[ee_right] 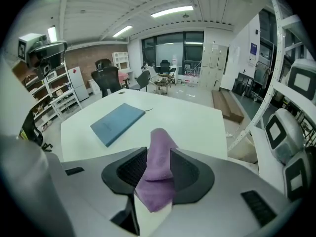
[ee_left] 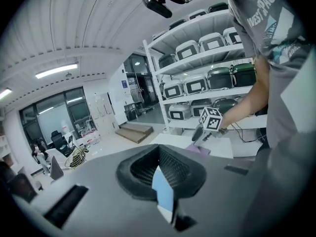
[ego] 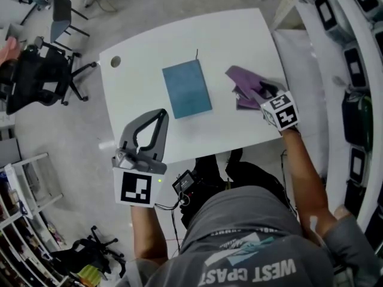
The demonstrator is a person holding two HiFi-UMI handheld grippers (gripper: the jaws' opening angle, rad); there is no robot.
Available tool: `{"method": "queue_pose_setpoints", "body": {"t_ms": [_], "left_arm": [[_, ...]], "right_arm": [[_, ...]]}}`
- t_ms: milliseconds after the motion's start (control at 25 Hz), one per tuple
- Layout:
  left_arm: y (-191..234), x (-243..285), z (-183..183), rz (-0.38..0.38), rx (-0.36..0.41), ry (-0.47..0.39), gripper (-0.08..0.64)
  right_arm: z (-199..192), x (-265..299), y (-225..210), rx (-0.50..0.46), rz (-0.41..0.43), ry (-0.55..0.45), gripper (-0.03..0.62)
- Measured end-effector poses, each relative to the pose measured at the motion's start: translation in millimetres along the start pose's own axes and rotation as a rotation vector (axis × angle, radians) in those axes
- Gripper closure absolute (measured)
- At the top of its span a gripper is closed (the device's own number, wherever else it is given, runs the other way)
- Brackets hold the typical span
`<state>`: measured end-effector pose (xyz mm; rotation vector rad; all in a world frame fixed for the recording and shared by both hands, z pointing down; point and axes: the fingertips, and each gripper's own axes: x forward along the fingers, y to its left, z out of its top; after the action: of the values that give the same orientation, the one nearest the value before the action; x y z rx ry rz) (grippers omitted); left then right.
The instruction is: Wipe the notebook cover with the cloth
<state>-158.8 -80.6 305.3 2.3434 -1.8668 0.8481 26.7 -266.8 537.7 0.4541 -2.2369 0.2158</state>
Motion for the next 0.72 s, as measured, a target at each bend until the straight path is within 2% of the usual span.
{"method": "queue_pose_setpoints", "body": {"t_ms": [120, 240, 280, 720], "left_arm": [[-9, -9, 17, 0.015, 0.019, -0.016, 0.557], [-21, -17, 31, 0.034, 0.023, -0.024, 0.557], [-26, -20, 34, 0.036, 0.027, -0.027, 0.557], [-59, -67, 78, 0.092, 0.099, -0.070, 0.557]], "right_arm": [[13, -26, 1, -0.018, -0.007, -0.066, 0.445], [32, -63, 9, -0.039, 0.013, -0.152, 0.536], [39, -77, 13, -0.052, 0.021, -0.183, 0.546], [126, -250, 74, -0.323, 0.041, -0.511, 0.563]]}}
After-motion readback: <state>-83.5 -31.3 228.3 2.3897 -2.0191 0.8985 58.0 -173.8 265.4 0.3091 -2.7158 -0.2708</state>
